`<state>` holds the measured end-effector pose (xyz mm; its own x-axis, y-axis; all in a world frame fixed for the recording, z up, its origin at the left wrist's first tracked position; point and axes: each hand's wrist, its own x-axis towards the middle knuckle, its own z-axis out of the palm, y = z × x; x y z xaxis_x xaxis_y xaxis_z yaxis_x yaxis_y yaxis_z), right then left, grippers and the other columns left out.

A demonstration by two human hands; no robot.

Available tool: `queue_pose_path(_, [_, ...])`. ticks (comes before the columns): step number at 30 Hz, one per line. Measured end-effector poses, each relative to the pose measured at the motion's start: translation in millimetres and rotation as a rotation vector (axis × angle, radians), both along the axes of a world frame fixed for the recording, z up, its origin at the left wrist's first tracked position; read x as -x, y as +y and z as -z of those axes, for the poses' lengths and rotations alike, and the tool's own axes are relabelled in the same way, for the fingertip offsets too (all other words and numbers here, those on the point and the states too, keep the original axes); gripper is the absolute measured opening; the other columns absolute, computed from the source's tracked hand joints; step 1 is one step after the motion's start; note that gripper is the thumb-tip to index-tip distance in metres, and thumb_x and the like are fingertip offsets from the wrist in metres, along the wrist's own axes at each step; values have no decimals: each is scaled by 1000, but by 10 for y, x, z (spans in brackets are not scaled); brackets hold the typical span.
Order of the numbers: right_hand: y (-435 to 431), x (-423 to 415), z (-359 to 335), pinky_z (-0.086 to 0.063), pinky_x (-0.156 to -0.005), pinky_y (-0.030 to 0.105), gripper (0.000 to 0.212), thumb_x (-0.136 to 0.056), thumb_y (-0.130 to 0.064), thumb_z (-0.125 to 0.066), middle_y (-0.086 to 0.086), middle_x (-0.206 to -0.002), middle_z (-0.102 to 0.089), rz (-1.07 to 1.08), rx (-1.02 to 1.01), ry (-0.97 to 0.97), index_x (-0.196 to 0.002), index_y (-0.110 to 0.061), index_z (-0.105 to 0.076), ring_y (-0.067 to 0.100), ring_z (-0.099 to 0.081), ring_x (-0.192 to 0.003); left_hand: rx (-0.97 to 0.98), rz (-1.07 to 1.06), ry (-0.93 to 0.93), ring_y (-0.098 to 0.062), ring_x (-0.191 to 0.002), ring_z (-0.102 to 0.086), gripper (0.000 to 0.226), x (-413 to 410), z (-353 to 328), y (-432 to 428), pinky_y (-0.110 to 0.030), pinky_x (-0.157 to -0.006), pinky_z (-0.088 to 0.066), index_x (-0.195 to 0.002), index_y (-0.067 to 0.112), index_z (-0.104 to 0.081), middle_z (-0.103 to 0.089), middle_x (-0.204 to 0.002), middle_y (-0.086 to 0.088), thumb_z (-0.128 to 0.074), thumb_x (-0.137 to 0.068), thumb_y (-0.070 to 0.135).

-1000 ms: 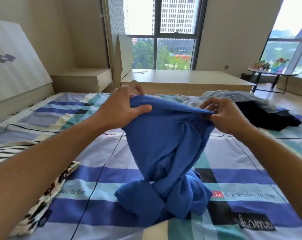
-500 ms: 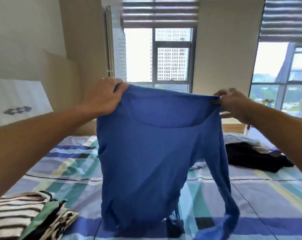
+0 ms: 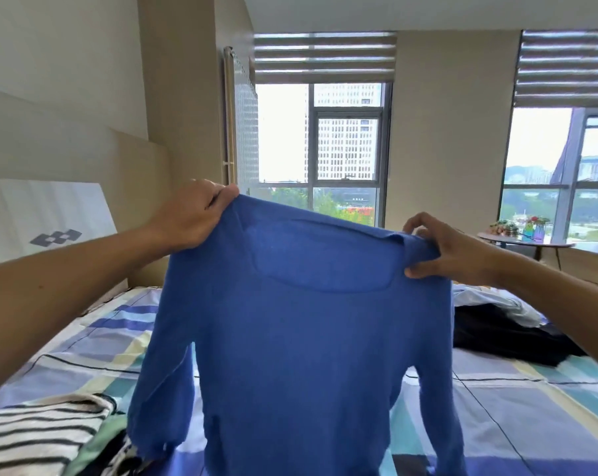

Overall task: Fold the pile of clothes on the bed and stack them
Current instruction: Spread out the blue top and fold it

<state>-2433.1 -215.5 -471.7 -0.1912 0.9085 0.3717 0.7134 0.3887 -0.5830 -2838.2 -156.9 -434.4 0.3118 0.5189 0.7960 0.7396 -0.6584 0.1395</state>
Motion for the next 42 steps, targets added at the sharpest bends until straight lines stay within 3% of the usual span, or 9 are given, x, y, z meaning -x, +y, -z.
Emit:
queue_pose_path(6, [-109, -103, -87, -42, -58, 16, 16, -90, 0, -69, -6, -69, -58, 1, -235, 194, -84, -5, -55, 6, -50, -64, -65, 81, 271, -11, -56, -41, 63, 245, 78, -271, -20, -54, -35, -91, 29, -34, -46, -69, 9, -68, -57, 70])
queue_pose_path(10, [-186, -94, -194, -41, -56, 18, 17, -94, -8, -67, 8, -75, -64, 77, -349, 273, -85, 4, -60, 7, -51, -62, -263, 105, 454, -7, -60, -47, 29, 333, 142, -310, -11, -60, -32, -95, 33, -44, -48, -83, 16, -44, -93, 62])
queue_pose_path(15, [-251, -75, -331, -32, -45, 11, 22, -95, -14, -65, -5, -61, -58, 161, -463, 335, -78, -2, -60, -1, -44, -47, -247, 79, 153, -7, -67, -53, 20, 168, 135, -243, -20, -62, -38, -88, 27, -50, -56, -77, 7, -41, -98, 42])
queue_pose_path(19, [-289, -76, -464, -36, -61, 27, 19, -96, -18, -65, 13, -78, -67, 291, -579, 295, -81, -6, -68, 10, -50, -67, -113, 69, -116, -25, -74, -57, 25, 18, -9, -150, -37, -65, -44, -88, 11, -57, -61, -78, -8, -47, -100, 30])
queue_pose_path(24, [-362, -67, -683, -34, -65, 33, 35, -100, -26, -56, 23, -78, -63, 394, -675, 260, -79, -1, -67, 21, -48, -71, -20, 77, -303, -33, -77, -55, 25, -128, -252, -146, -34, -65, -41, -95, 3, -57, -61, -86, -21, -47, -104, 24])
queue_pose_path(30, [-710, 12, -1044, -31, -62, 33, 42, -107, -31, -43, 6, -68, -49, 233, -596, 211, -71, -11, -50, 18, -43, -66, -222, 88, -260, -10, -68, -50, 23, -1, -681, -415, -18, -61, -36, -93, 5, -53, -55, -75, -5, -43, -106, 21])
queue_pose_path(35, [-1063, 2, -1388, -51, -60, 27, 21, -82, -34, -71, -1, -77, -72, 24, -482, 118, -90, -16, -63, 11, -65, -66, -370, 61, -166, -9, -63, -39, 23, 125, -1050, -587, -6, -61, -33, -85, 7, -53, -48, -68, 3, -43, -105, 13])
queue_pose_path(38, [-1095, 12, -1476, -41, -50, 19, 38, -81, -40, -66, -2, -63, -59, -44, -494, 150, -80, -3, -57, 8, -51, -56, -351, 43, -155, -6, -59, -41, 33, 110, -1192, -578, -9, -58, -32, -72, 10, -45, -41, -62, 5, -42, -105, 12])
queue_pose_path(42, [-952, 1, -1298, -41, -47, 13, 30, -87, -34, -60, -7, -61, -54, -152, -292, 356, -67, -14, -50, 4, -50, -54, -121, 58, -186, -8, -52, -30, 42, -13, -1011, -404, -19, -49, -25, -65, 8, -39, -33, -61, -4, -39, -106, 15])
